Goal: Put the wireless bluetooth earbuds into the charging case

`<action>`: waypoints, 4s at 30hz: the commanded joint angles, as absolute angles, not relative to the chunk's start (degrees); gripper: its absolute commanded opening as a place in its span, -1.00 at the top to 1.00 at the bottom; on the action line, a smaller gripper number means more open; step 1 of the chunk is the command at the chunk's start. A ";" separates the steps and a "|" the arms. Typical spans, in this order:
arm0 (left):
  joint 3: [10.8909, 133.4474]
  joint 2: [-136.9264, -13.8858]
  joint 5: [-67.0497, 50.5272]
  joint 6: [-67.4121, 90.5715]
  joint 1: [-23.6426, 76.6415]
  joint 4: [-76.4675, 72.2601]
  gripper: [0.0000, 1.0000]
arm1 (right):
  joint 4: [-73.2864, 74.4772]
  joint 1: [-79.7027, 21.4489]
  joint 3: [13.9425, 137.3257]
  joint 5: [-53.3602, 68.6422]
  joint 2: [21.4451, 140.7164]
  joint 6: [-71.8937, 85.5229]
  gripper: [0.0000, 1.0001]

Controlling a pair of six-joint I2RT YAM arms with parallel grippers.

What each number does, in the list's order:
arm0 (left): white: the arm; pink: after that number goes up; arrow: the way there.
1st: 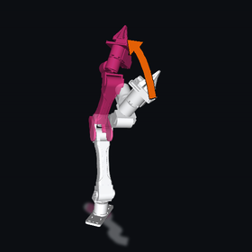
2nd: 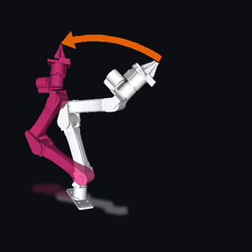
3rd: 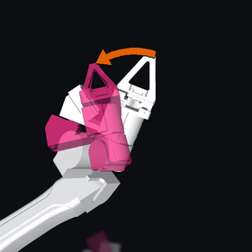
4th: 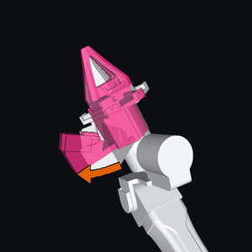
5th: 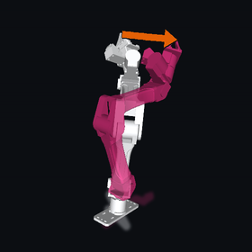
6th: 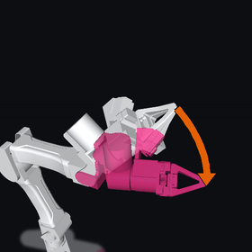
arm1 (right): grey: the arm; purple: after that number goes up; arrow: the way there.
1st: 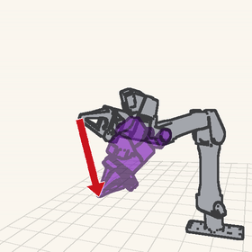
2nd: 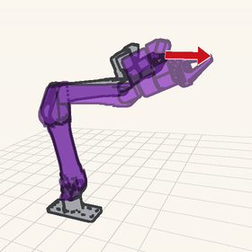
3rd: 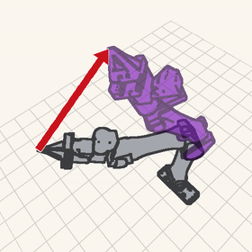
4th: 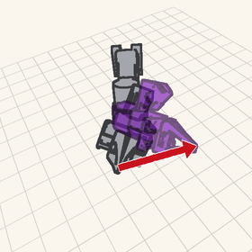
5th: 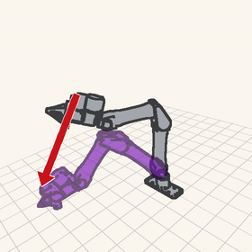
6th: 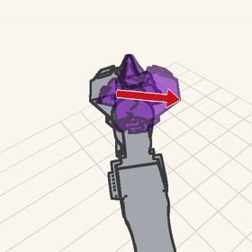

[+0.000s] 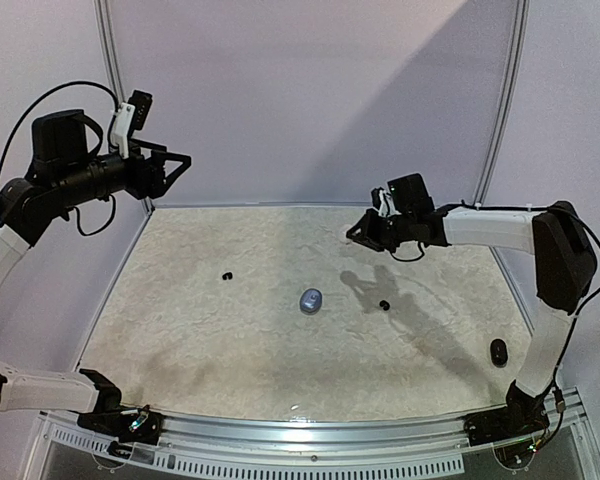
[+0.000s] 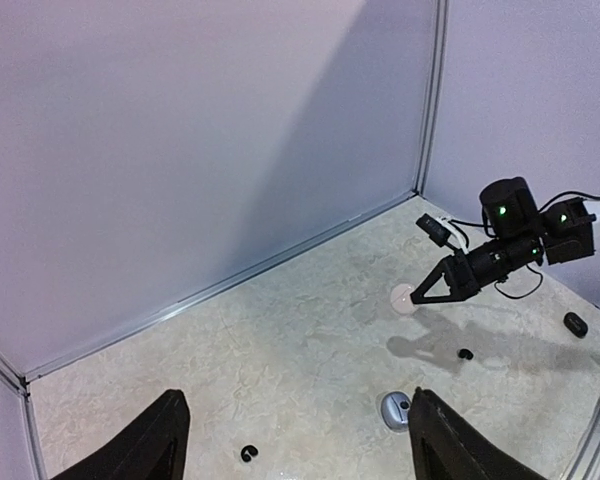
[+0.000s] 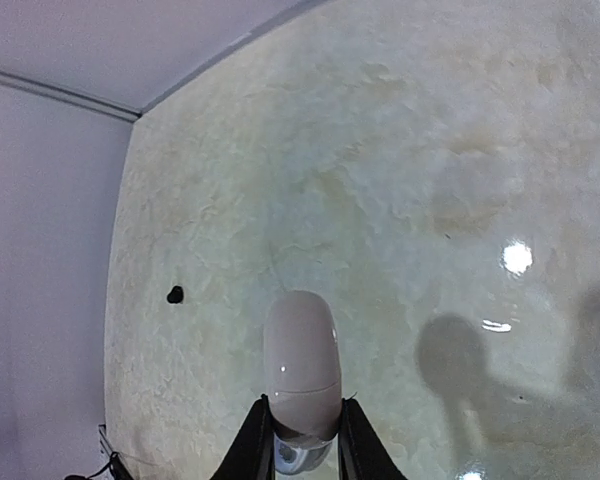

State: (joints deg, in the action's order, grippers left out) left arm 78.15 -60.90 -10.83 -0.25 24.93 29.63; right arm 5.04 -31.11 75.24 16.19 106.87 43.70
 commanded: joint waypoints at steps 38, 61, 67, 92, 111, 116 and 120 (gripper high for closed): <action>69.42 -53.89 -8.05 2.33 24.44 27.12 -0.82 | 58.46 -26.20 90.15 -23.02 104.68 31.22 -0.98; 60.82 -44.76 -7.33 0.64 24.39 22.34 -0.83 | 55.89 -5.65 43.53 -20.70 78.68 56.71 -0.98; 60.62 -44.06 -7.12 0.11 24.37 22.23 -0.84 | 47.50 -4.22 38.89 -14.48 81.27 53.23 -0.98; 59.65 -44.52 -7.96 -1.21 24.35 20.82 -0.86 | 53.83 -7.82 42.23 -7.34 82.98 45.78 -0.70; 58.36 -44.02 -9.51 -1.94 24.37 20.07 -0.86 | 51.35 -5.31 35.62 -7.60 73.49 58.10 -0.98; 58.46 -43.94 -9.29 -2.32 24.35 20.26 -0.87 | 49.03 -5.36 33.92 -6.51 74.18 59.53 -0.98; 58.69 -44.29 -9.40 -2.45 24.35 20.35 -0.87 | 45.69 -5.36 32.00 -3.85 74.85 60.22 -0.96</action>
State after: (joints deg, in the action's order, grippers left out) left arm 59.13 -44.25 -8.62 -1.78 24.77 21.17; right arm 50.22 -5.54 34.39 -6.94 74.06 58.30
